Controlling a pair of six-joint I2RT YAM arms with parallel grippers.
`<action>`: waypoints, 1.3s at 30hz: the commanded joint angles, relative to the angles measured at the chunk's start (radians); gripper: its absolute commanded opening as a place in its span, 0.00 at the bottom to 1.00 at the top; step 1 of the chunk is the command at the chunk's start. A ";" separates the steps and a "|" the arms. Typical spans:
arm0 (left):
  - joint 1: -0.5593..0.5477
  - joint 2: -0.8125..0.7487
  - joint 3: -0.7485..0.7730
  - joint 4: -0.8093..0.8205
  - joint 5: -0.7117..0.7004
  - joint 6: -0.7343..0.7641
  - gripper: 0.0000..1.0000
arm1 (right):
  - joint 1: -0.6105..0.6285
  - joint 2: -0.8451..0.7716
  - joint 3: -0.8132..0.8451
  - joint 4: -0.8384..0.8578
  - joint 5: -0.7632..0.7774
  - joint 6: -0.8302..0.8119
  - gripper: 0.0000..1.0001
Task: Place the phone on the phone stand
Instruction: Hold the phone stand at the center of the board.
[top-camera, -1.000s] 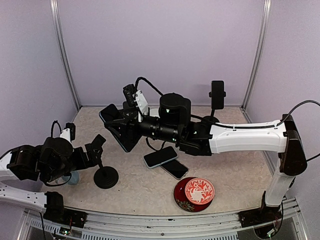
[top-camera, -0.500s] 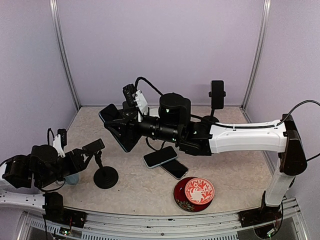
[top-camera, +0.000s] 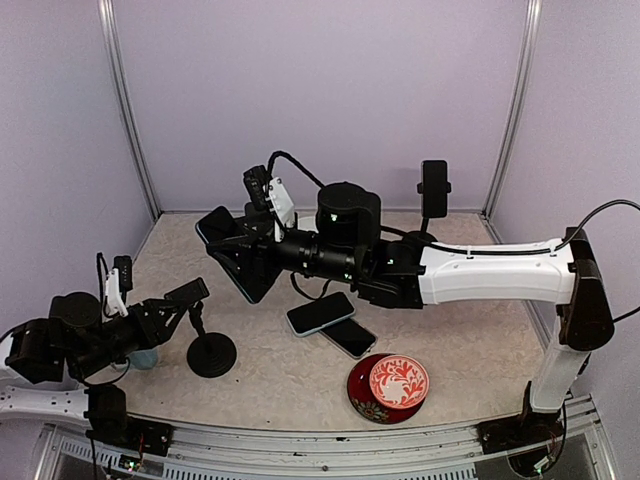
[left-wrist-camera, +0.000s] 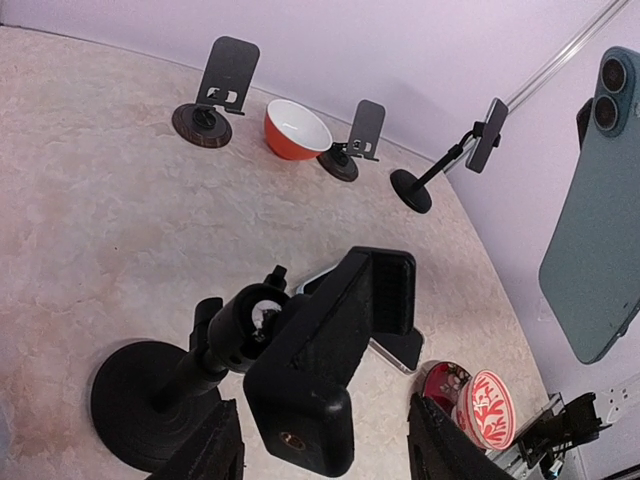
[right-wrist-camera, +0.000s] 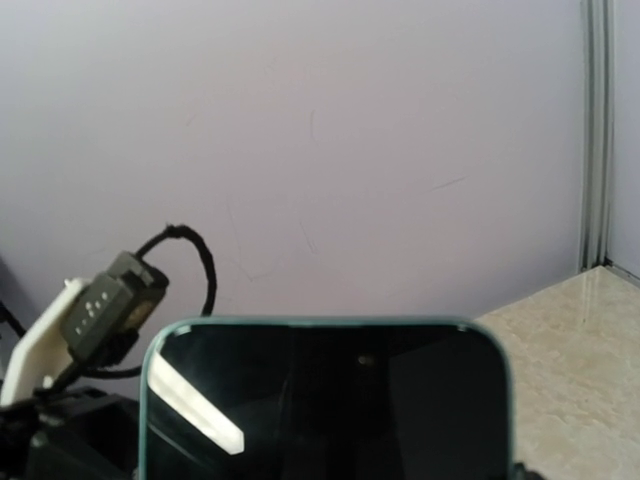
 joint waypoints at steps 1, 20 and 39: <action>0.004 -0.130 -0.011 0.024 -0.002 0.029 0.52 | -0.004 0.002 0.066 0.034 -0.014 0.004 0.55; -0.010 -0.188 -0.025 0.037 0.015 0.034 0.22 | -0.004 0.058 0.126 0.051 -0.129 0.028 0.54; -0.012 -0.212 -0.049 0.049 0.016 0.014 0.08 | 0.023 0.380 0.349 0.307 -0.389 0.285 0.47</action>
